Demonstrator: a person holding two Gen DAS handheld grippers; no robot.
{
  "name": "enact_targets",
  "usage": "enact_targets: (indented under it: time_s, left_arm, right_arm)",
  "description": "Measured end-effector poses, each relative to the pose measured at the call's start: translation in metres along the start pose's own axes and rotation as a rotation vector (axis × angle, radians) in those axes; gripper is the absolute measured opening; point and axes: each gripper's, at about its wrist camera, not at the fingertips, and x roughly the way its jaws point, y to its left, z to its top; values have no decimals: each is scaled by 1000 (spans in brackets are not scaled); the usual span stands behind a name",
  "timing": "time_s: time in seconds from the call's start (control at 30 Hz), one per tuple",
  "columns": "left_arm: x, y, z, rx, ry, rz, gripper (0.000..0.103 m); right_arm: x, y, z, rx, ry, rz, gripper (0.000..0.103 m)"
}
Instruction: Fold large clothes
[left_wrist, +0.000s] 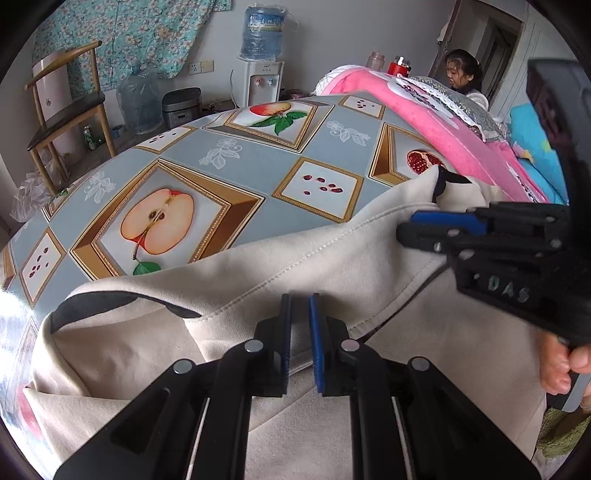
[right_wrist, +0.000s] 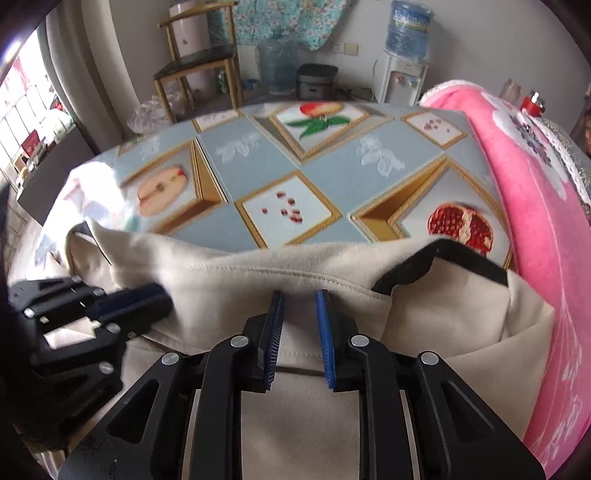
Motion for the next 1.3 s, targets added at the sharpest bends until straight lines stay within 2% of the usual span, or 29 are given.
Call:
enact_targets:
  time_s: [0.07, 0.17, 0.27, 0.3, 0.43, 0.5, 0.6, 0.73, 0.83, 0.93, 0.97, 1.03, 1.07, 1.1, 1.2, 1.3]
  left_arm:
    - [0, 2, -2, -7, -5, -8, 11]
    - [-1, 3, -3, -13, -9, -17, 11]
    - [-2, 4, -3, -19, -12, -22, 11]
    - [-2, 5, -3, -22, -14, -26, 11]
    - [-3, 11, -5, -55, -18, -57, 11]
    - [-3, 12, -6, -63, -22, -63, 11]
    - [-3, 10, -6, -56, -21, -51, 11]
    - [-11, 9, -6, -62, -19, -36, 11]
    - [-17, 6, -8, -54, -14, -11, 14]
    - [-22, 4, -10, -61, 26, 14, 17]
    - [-28, 4, -11, -69, 34, 14, 19]
    - [-44, 2, -14, -75, 34, 6, 29]
    - [-55, 1, -17, -74, 32, -1, 39]
    - [-65, -1, -21, -68, 28, -5, 49]
    - [-102, -10, -42, -21, 25, 35, 67]
    - [-135, -15, -72, 7, 33, 64, 77]
  right_arm:
    - [0, -1, 4, 8, -13, -7, 18]
    - [18, -12, 3, 65, 21, 17, 18]
    - [14, -11, 6, 90, 30, 17, 19]
    - [9, -9, 6, 92, 29, 18, 23]
    - [-13, 7, 5, 50, -35, 100, 27]
    - [-9, 20, 2, 2, -25, 81, 29]
    - [10, 26, -4, -19, 9, 53, 32]
    - [-10, 13, -5, 69, -2, 112, 32]
    - [-21, 17, -13, 37, -21, 106, 45]
    - [-12, 23, -22, 11, 34, 49, 47]
    - [-16, 23, -24, 18, 32, 52, 49]
    - [-37, 24, -30, 42, -3, 69, 65]
    - [-51, 24, -35, 54, -32, 71, 78]
    - [-67, 25, -41, 63, -64, 68, 86]
    - [-112, 33, -63, 71, -133, 58, 96]
    - [-146, 41, -93, 90, -163, 28, 96]
